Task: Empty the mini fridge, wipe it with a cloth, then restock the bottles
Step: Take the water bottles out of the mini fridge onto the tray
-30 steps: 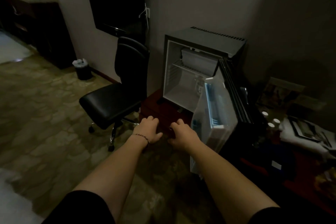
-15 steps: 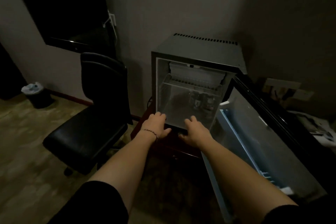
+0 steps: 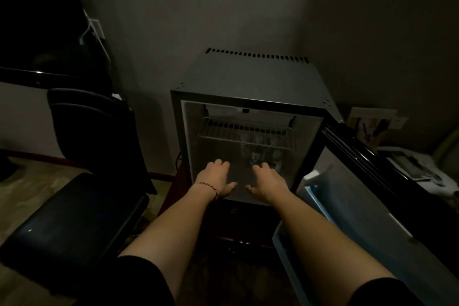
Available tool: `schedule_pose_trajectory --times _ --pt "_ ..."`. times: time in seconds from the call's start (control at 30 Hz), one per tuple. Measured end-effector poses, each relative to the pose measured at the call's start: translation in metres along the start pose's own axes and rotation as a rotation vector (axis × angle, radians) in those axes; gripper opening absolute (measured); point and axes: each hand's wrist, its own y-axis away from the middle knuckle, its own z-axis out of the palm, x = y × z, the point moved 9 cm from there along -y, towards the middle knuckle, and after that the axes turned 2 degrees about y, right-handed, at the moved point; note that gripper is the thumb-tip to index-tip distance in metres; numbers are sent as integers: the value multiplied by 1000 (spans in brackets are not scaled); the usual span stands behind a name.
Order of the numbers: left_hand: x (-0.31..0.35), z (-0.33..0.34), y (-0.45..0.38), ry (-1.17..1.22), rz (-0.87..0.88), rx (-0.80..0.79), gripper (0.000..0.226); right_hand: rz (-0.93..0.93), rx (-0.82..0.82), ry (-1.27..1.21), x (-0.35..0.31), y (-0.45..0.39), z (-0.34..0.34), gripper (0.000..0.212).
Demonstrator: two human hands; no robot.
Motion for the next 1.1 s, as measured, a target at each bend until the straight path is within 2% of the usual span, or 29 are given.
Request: schedule_pose_trajectory --times 0.1,0.17,0.33,0.43,0.6,0.8,0.97,1.1 --pt "5 2 -28 13 -27 -33 54 49 -61 -43 12 -24 5 47" --pt "9 11 -44 53 -15 -54 58 83 -91 -69 21 -38 15 49" --pt "14 25 -80 145 54 -68 80 200 -60 -157 40 -67 27 77" --pt "18 24 -104 129 145 -14 84 239 -8 -185 51 -89 32 84" --pt "26 23 -140 231 294 -23 62 319 101 -295 64 -110 21 68" --pt "32 24 -161 295 440 21 54 344 149 -338 72 -121 39 57" --pt "30 33 -168 228 409 90 57 336 238 -311 76 -116 32 61" --pt "31 31 -165 228 449 125 42 310 264 -325 73 -117 34 68"
